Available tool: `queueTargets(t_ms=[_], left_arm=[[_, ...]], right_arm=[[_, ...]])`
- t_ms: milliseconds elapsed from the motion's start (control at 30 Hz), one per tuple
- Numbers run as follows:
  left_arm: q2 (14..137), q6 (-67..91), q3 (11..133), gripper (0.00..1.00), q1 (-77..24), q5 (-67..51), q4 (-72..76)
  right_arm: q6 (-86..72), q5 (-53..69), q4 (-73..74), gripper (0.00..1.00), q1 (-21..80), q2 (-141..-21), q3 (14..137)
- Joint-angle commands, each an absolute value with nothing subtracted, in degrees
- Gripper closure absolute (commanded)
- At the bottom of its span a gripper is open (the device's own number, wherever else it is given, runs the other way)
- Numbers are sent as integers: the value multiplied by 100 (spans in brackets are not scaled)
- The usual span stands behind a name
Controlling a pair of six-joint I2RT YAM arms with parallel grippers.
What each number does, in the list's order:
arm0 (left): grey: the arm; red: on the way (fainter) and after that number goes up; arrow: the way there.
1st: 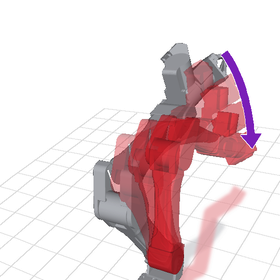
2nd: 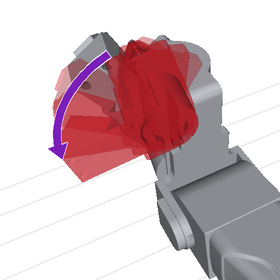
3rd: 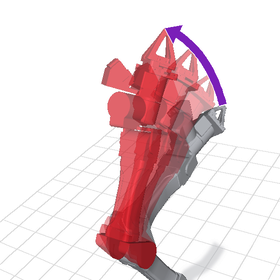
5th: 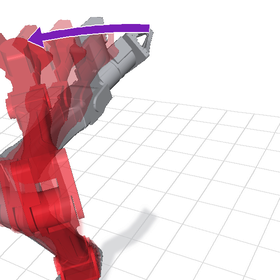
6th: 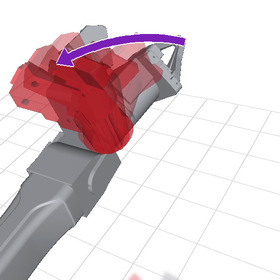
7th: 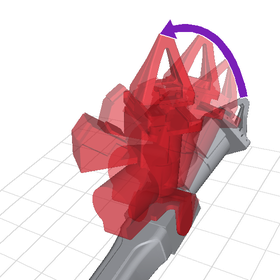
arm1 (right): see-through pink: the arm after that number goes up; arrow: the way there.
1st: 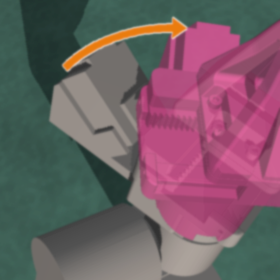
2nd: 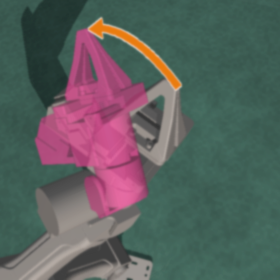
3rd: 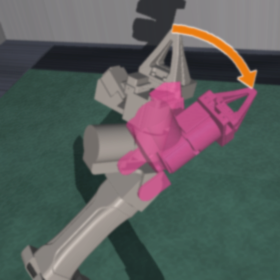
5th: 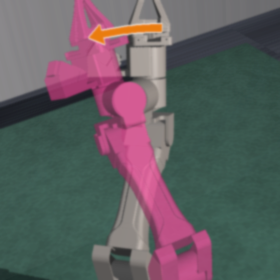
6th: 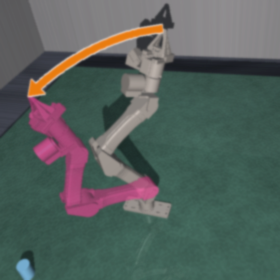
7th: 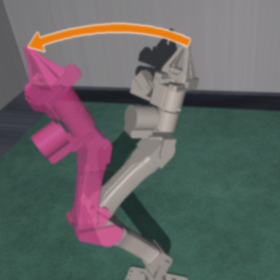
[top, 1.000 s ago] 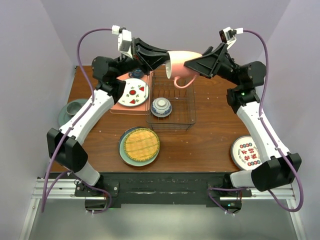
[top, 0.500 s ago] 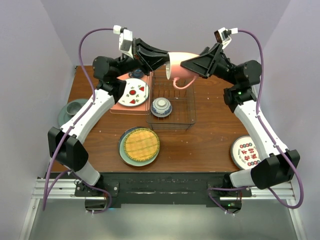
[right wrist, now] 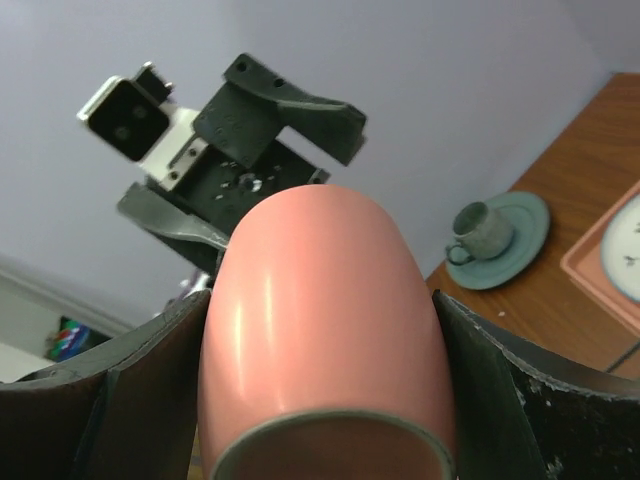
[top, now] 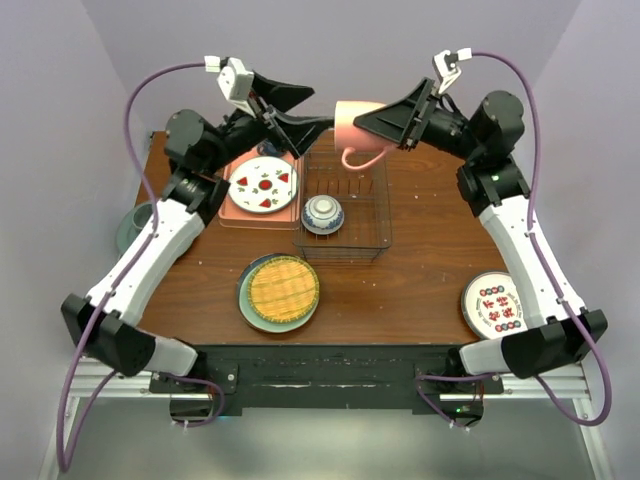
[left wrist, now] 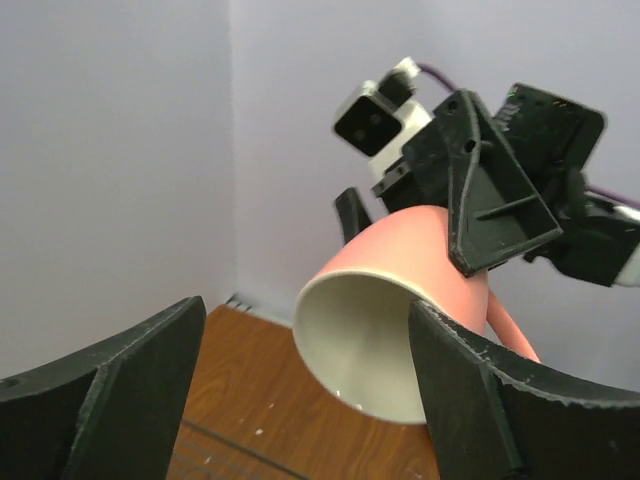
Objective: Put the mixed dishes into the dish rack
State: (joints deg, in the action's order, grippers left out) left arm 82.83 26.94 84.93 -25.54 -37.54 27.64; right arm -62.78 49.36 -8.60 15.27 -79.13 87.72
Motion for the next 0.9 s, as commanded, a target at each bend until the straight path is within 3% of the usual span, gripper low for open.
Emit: queueTargets(t_ms=[0,167,300,667,867], left_arm=[[7498,1496,8569,11,-2531,-2384,586],[7137,801,8525,8,-2531,-1004,-868],[7110,677,8508,7,-2531,-388,-1536],[7321,782,8490,5,-2531,597,-2250],[7383,791,8385,5,-2531,615,-2303]], right_arm=[[-4740,3992,1434,100,1468,-8006,9693],[-2984,2525,3583,100,1599,-8804,10879],[-2207,655,5173,100,2416,-9579,11846],[-1934,-1237,6047,100,3225,-10555,11787],[-1943,-1634,5924,100,3296,-10731,11382]])
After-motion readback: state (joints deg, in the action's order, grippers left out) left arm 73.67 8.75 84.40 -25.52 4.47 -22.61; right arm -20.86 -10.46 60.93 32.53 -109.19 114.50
